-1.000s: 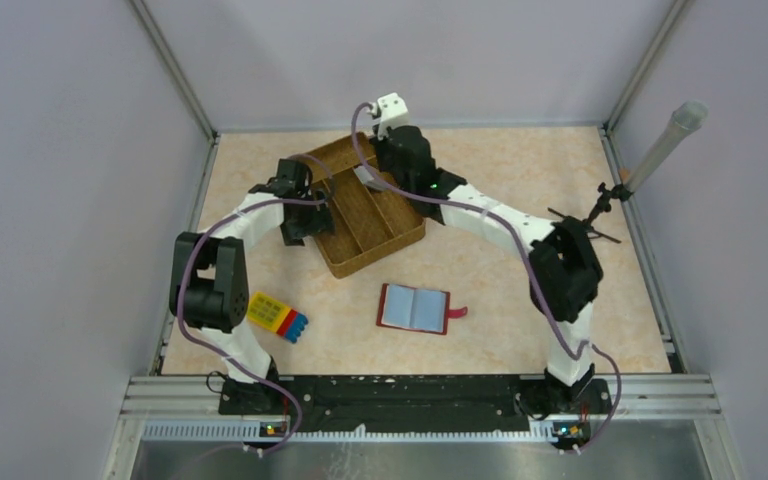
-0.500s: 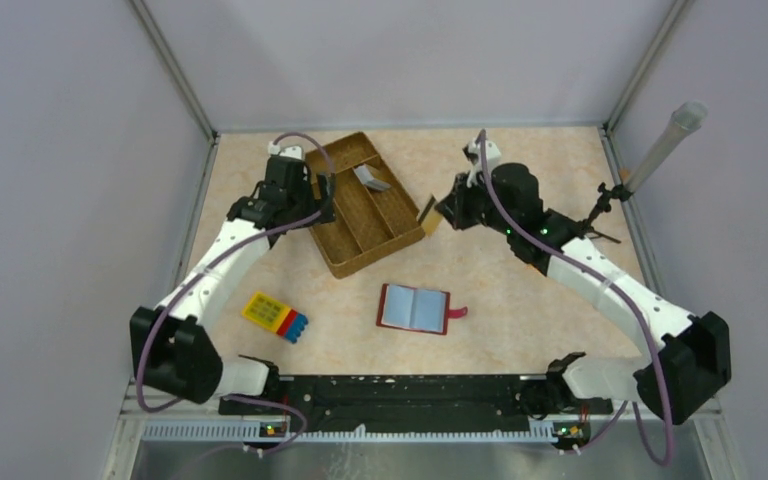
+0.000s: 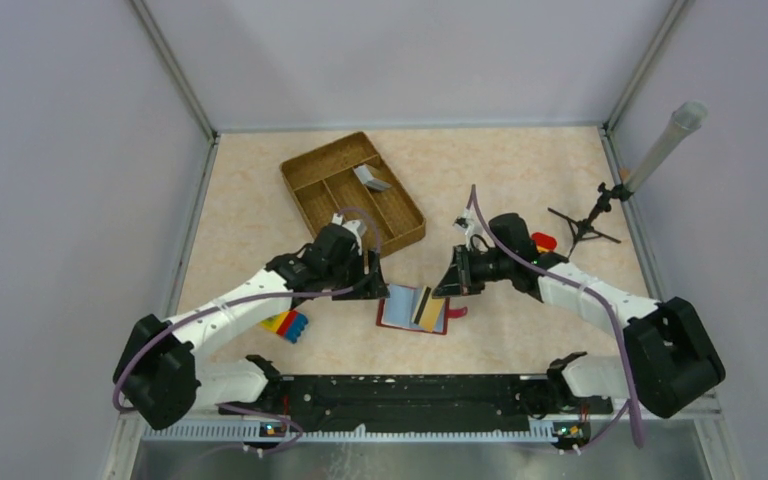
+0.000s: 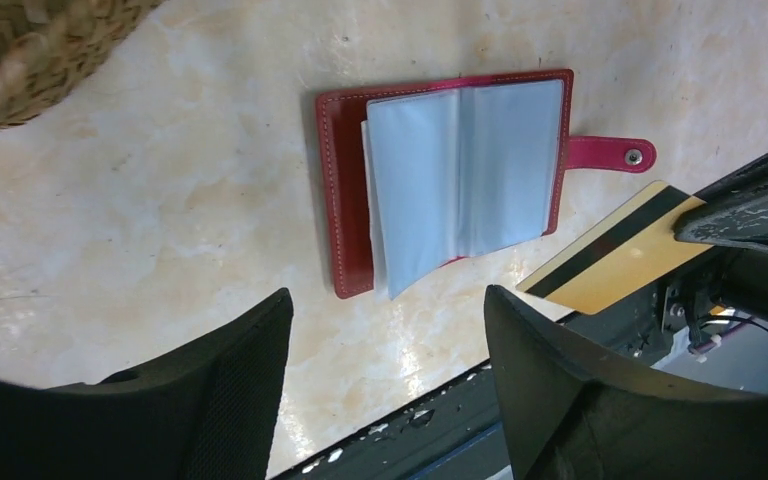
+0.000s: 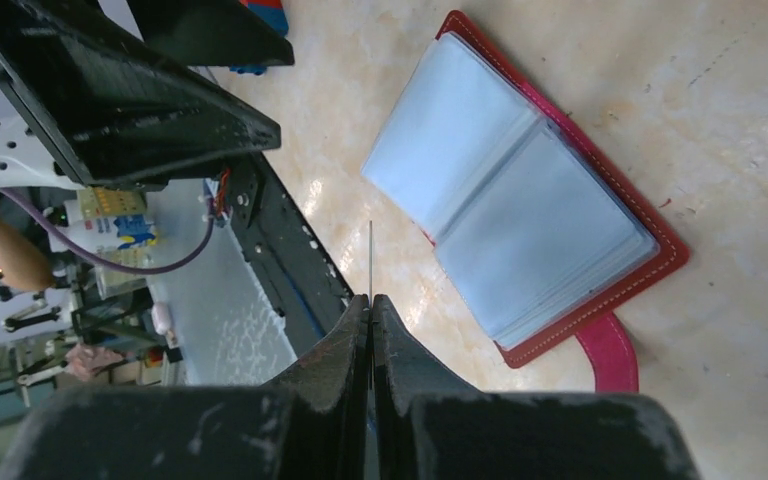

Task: Put the credit cards into the card holder
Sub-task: Insert the credit card into the card holder.

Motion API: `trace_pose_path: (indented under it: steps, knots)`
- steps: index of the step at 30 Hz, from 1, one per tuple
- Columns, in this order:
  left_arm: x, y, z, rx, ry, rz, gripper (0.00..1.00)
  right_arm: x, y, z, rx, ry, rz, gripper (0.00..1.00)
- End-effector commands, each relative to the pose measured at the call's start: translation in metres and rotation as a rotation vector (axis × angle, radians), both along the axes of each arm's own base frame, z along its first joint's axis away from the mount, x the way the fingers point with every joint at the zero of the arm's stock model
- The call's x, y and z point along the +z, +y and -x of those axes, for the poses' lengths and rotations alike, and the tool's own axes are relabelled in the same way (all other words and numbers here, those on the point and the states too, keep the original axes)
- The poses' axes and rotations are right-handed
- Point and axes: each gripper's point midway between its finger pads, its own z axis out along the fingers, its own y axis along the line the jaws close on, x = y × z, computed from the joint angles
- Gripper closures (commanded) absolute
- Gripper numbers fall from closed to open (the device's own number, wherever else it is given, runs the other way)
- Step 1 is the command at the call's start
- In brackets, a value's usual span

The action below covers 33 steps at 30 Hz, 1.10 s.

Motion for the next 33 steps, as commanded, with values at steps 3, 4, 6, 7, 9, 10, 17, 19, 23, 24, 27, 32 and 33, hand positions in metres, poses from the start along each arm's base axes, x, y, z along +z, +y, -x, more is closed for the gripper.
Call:
trace_pose_path:
  steps: [3,4,6,7,9,10,17,19,23,24,27,32,33]
  knots:
    - [-0.008,-0.024,0.001,0.002,0.022,0.09,0.34,-0.005,0.013,-0.006,0.033,0.041,-0.066,1.0]
    - [-0.01,-0.026,0.002,-0.002,0.025,0.093,0.36,-0.012,0.013,-0.007,0.026,0.058,-0.051,1.0]
    - [-0.017,-0.026,0.004,-0.002,0.028,0.081,0.38,-0.018,0.014,-0.013,0.015,0.051,-0.046,1.0]
    - [-0.02,-0.025,0.004,0.001,0.027,0.073,0.39,-0.022,0.014,-0.014,0.009,0.056,-0.038,1.0]
    - [-0.027,-0.023,0.004,0.009,0.029,0.061,0.4,-0.028,0.014,-0.017,-0.002,0.063,-0.023,1.0]
    - [-0.03,-0.023,0.004,0.01,0.032,0.059,0.41,-0.03,0.014,-0.019,-0.008,0.066,-0.016,1.0]
    - [-0.049,-0.024,0.006,0.01,0.067,0.042,0.44,-0.049,0.013,-0.026,-0.037,0.096,0.03,1.0]
    - [-0.053,-0.024,0.006,0.009,0.073,0.033,0.46,-0.052,0.013,-0.028,-0.043,0.103,0.039,1.0]
    - [-0.061,-0.022,0.008,0.004,0.083,0.016,0.5,-0.057,0.012,-0.033,-0.06,0.107,0.058,1.0]
    - [-0.063,-0.021,0.008,0.004,0.086,0.011,0.51,-0.059,0.011,-0.034,-0.068,0.112,0.067,1.0]
    - [-0.068,-0.02,0.009,0.001,0.097,-0.002,0.54,-0.069,0.007,-0.037,-0.09,0.123,0.109,1.0]
    - [-0.075,-0.019,0.011,-0.005,0.111,-0.015,0.62,-0.082,0.004,-0.04,-0.105,0.138,0.15,1.0]
    - [-0.075,-0.019,0.011,-0.004,0.111,-0.018,0.63,-0.084,0.004,-0.042,-0.108,0.136,0.157,1.0]
